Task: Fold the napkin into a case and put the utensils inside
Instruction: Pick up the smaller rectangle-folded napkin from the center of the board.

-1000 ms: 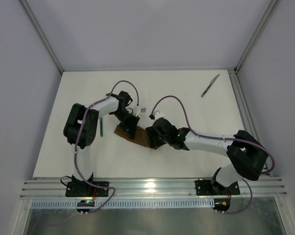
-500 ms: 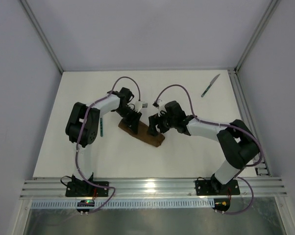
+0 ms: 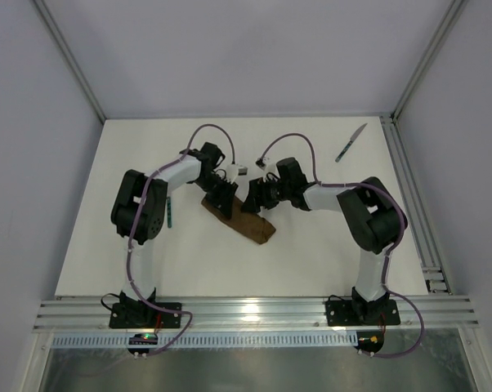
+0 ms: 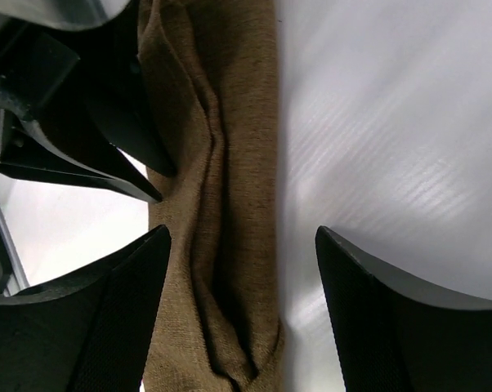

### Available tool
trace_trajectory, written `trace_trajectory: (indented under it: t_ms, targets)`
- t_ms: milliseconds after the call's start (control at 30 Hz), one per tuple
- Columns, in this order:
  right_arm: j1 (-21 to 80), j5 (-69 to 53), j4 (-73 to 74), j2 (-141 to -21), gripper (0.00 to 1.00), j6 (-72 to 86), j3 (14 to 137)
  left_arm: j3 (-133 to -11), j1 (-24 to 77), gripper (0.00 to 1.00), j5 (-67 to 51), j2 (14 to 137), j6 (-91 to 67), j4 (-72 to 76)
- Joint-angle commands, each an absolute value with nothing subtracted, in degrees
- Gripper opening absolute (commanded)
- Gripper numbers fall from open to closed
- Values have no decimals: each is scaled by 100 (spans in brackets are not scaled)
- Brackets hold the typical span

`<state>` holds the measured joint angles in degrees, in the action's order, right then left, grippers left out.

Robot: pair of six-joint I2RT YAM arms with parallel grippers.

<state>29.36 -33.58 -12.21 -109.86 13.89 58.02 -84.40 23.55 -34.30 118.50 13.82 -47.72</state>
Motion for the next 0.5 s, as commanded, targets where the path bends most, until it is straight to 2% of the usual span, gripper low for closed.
trace_trajectory:
  t_ms: [0,233,467]
  targets:
    - [2953,-3630,-1055,-11214,74,1599,5819,-8683,2382,24,-3349,11918,1301,-4500]
    - [2953,-3797,-1379,-11373,73,2170,5371,-8745,2593,25,-3112,11892,1169,-4342]
    - [2953,-3578,-2073,-11453,63,2645,4949,-8807,2681,25,-3024,11980,1072,-4201]
